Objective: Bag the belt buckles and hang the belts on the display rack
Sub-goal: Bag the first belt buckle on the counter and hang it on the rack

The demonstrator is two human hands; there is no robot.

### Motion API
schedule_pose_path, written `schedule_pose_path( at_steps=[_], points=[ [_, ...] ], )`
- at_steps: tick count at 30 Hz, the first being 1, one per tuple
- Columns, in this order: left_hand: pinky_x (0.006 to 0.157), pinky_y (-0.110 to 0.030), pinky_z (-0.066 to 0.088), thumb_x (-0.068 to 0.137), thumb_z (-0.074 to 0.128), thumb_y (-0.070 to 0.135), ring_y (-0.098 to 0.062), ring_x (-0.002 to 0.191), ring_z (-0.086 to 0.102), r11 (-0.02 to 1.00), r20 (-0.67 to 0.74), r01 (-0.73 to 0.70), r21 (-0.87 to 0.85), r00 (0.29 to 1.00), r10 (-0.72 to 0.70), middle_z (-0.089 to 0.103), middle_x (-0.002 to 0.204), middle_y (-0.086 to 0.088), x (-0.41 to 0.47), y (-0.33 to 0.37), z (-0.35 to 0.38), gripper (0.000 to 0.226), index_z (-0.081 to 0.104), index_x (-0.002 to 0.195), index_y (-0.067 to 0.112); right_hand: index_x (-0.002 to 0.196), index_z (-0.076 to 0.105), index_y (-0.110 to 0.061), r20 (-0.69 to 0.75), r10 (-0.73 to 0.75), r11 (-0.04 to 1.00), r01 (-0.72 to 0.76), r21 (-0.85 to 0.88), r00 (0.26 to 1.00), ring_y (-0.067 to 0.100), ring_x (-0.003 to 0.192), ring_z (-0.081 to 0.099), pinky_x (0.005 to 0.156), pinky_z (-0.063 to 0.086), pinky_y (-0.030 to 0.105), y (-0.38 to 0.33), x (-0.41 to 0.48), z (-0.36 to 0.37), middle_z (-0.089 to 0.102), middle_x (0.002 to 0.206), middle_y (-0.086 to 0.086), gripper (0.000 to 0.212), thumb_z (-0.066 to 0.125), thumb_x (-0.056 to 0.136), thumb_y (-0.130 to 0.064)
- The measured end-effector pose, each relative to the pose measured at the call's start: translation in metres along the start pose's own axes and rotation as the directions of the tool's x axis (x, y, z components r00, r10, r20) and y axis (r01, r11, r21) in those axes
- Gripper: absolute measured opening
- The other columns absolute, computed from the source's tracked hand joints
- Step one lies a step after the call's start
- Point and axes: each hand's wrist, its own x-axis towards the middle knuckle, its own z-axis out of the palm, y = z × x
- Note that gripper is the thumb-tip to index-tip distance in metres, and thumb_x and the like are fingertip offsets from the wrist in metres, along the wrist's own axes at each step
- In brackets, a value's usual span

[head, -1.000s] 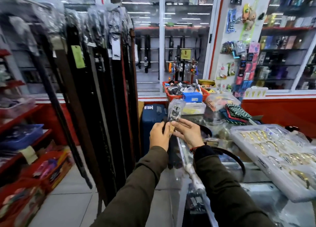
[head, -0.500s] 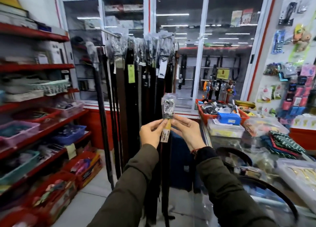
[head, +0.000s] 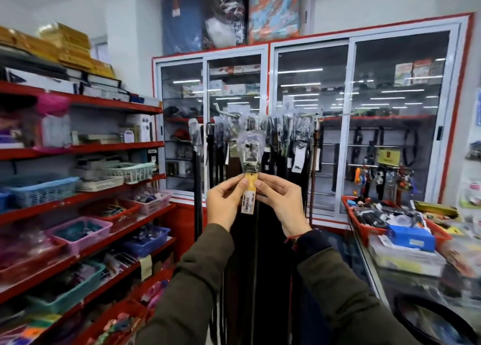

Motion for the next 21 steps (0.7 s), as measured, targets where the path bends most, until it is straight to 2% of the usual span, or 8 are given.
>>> schedule_pose_path(
  at_steps=[4, 6, 8, 11, 15, 21],
  points=[
    [0.092, -0.04, 0.058, 0.085, 0.077, 0.017, -0.015, 0.094, 0.074, 0.995, -0.103, -0.088, -0.041, 0.991, 0.083, 0.08, 0.098, -0.006, 0.03, 0.032, -0.019, 0.014, 0.079, 0.098, 0.021, 0.101, 0.075, -0.014, 0.034, -0.033, 0.999, 0.031, 0.043, 0.999, 0.023, 0.096, 0.076, 0.08, 0.062, 0.031, -0.018, 0.026, 0.044, 0.078, 0.101, 0.013, 0.016, 0.072, 0.087, -0.006],
    [0.086, -0.034, 0.058, 0.085, 0.078, 0.017, -0.014, 0.091, 0.074, 0.992, -0.136, -0.117, -0.044, 0.985, 0.11, 0.08, 0.096, -0.006, 0.043, 0.045, -0.026, 0.015, 0.08, 0.1, 0.017, 0.1, 0.075, -0.015, 0.046, -0.043, 0.998, 0.041, 0.044, 0.998, 0.027, 0.099, 0.075, 0.082, 0.063, 0.033, -0.027, 0.037, 0.061, 0.077, 0.103, 0.016, 0.016, 0.072, 0.088, -0.005],
    [0.087, -0.034, 0.057, 0.084, 0.078, 0.016, -0.019, 0.092, 0.073, 0.992, -0.158, -0.121, -0.043, 0.981, 0.113, 0.079, 0.098, -0.011, 0.054, 0.056, -0.031, 0.02, 0.079, 0.103, 0.01, 0.099, 0.074, -0.014, 0.048, -0.031, 0.999, 0.029, 0.045, 0.998, 0.029, 0.099, 0.074, 0.083, 0.063, 0.032, -0.034, 0.046, 0.075, 0.076, 0.102, 0.016, 0.015, 0.07, 0.089, -0.004],
    [0.081, -0.032, 0.061, 0.086, 0.076, 0.013, -0.026, 0.093, 0.073, 0.995, -0.145, -0.068, -0.077, 0.988, 0.056, 0.078, 0.098, -0.015, 0.066, 0.068, -0.035, 0.02, 0.077, 0.105, 0.005, 0.11, 0.072, -0.002, 0.013, 0.019, 0.999, -0.019, 0.046, 1.0, 0.025, 0.089, 0.072, 0.077, 0.062, 0.029, -0.04, 0.057, 0.089, 0.074, 0.102, 0.019, 0.02, 0.067, 0.09, -0.002],
    [0.062, -0.021, 0.061, 0.086, 0.075, 0.011, -0.019, 0.077, 0.074, 0.985, -0.075, 0.026, -0.168, 0.996, -0.039, 0.077, 0.095, -0.014, 0.071, 0.078, -0.037, 0.018, 0.076, 0.103, 0.005, 0.116, 0.069, 0.006, -0.045, 0.04, 0.998, -0.038, 0.044, 0.998, 0.017, 0.074, 0.071, 0.069, 0.061, 0.024, -0.041, 0.064, 0.096, 0.073, 0.099, 0.02, 0.026, 0.066, 0.092, -0.004],
    [0.066, -0.021, 0.06, 0.086, 0.075, 0.014, -0.019, 0.078, 0.072, 0.964, -0.07, 0.045, -0.261, 0.995, -0.066, 0.076, 0.104, -0.019, 0.08, 0.086, -0.037, 0.027, 0.075, 0.11, 0.002, 0.11, 0.072, 0.004, -0.047, -0.001, 0.999, 0.004, 0.051, 0.999, 0.013, 0.068, 0.074, 0.064, 0.062, 0.023, -0.048, 0.075, 0.103, 0.076, 0.089, 0.012, 0.022, 0.068, 0.09, -0.006]
  ],
)
